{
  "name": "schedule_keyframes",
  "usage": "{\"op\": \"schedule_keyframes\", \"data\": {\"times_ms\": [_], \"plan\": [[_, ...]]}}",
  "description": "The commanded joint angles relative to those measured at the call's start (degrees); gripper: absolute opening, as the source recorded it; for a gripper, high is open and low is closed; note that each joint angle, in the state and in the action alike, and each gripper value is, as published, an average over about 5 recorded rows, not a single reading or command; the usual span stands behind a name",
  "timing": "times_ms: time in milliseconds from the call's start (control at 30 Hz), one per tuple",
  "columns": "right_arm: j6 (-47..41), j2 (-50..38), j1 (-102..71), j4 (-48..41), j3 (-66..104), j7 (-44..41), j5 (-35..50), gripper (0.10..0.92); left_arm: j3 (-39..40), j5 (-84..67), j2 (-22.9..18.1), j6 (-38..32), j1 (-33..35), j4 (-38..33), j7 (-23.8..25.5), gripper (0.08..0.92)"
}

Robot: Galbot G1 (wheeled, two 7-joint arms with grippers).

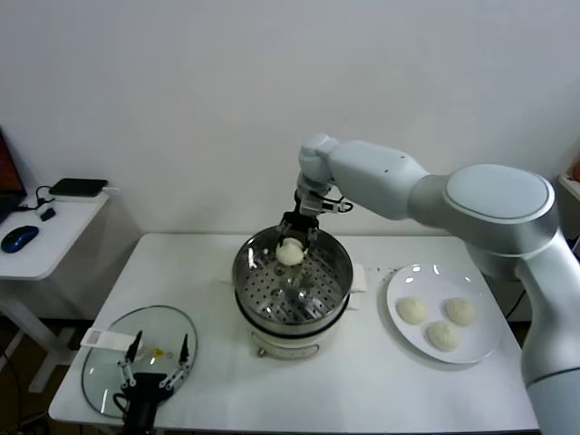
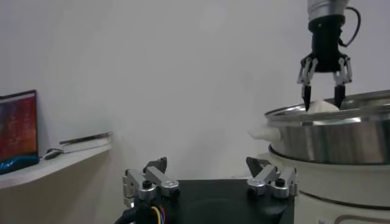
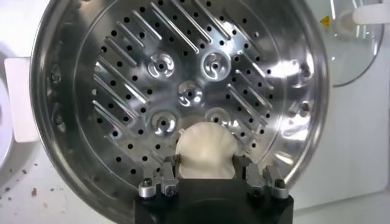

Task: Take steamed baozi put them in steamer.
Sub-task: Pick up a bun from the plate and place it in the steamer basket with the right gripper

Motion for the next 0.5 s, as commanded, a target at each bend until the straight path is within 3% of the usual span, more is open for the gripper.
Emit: {"op": "schedule_keyframes", "data": {"times_ms": [33,133,333,500], "plan": [[2.8,1.4,-2.1,-2.5,0.4,-0.3,-0.7,0.603,0.0,0.0,0.0,-0.1,-0.1,0.4,0.0,0.823],[2.8,1.5,-2.0,-2.9,0.4,-0.1,-0.1,0.622,-0.1,0.0,0.1,-0.2,-0.2,0.4,0.0,0.823],[2.8,0.0,2.3,0.0,-3.0,-1.3,5.9,0.769,-0.1,-0.1,0.1,-0.1,0.0,0.0,0.1,0.823],[2.8,-3.7,11.0,4.5,-11.3,-3.7,20.2,0.82,-0.2,0.0,0.1,0.0,0.6,-0.4,0.1,0.823]]}}
